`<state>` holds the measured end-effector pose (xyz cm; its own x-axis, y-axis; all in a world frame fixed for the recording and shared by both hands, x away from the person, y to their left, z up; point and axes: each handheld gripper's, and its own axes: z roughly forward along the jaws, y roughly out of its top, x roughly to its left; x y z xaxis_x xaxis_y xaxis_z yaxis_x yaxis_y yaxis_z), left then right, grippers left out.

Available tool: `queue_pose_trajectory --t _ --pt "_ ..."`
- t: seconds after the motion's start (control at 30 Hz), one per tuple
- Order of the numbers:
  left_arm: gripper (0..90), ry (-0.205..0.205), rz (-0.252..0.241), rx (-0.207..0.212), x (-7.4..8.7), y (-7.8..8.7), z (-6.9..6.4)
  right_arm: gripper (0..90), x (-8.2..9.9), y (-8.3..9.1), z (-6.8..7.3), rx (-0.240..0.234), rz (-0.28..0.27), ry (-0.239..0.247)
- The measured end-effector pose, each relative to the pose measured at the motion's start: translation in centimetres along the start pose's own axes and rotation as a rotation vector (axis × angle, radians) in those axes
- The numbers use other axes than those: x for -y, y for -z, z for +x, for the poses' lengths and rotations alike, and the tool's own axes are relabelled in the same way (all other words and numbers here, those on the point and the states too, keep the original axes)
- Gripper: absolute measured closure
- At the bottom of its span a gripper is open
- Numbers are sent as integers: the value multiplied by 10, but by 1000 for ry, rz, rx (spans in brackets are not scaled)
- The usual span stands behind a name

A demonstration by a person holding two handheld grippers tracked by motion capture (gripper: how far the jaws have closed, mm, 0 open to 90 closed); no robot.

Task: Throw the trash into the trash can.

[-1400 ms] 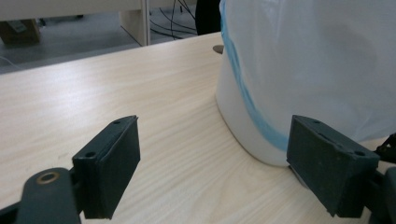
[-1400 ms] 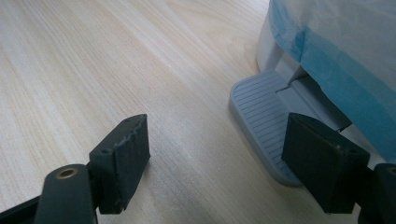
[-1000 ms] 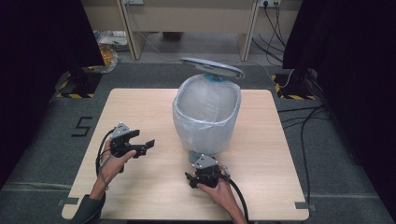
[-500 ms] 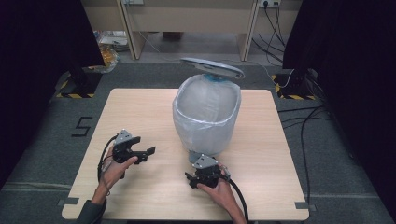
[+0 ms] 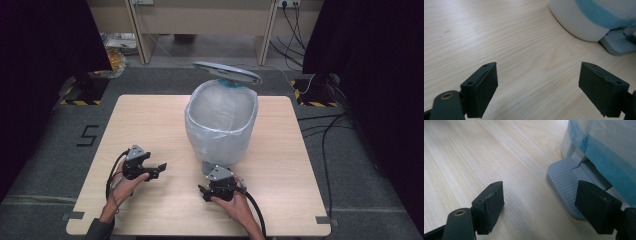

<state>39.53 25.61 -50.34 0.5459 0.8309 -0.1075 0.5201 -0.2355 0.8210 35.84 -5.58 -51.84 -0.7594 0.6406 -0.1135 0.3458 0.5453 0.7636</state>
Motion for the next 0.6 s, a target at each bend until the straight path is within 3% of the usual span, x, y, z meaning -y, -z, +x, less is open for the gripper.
queue_pose_trajectory --t 0.37,0.6 --pt "154 -16 44 -22 9 -3 -1 231 0 0 0 -3 -1 3" --pt "154 -17 90 -12 15 -7 -1 230 0 0 -1 -5 -1 3"
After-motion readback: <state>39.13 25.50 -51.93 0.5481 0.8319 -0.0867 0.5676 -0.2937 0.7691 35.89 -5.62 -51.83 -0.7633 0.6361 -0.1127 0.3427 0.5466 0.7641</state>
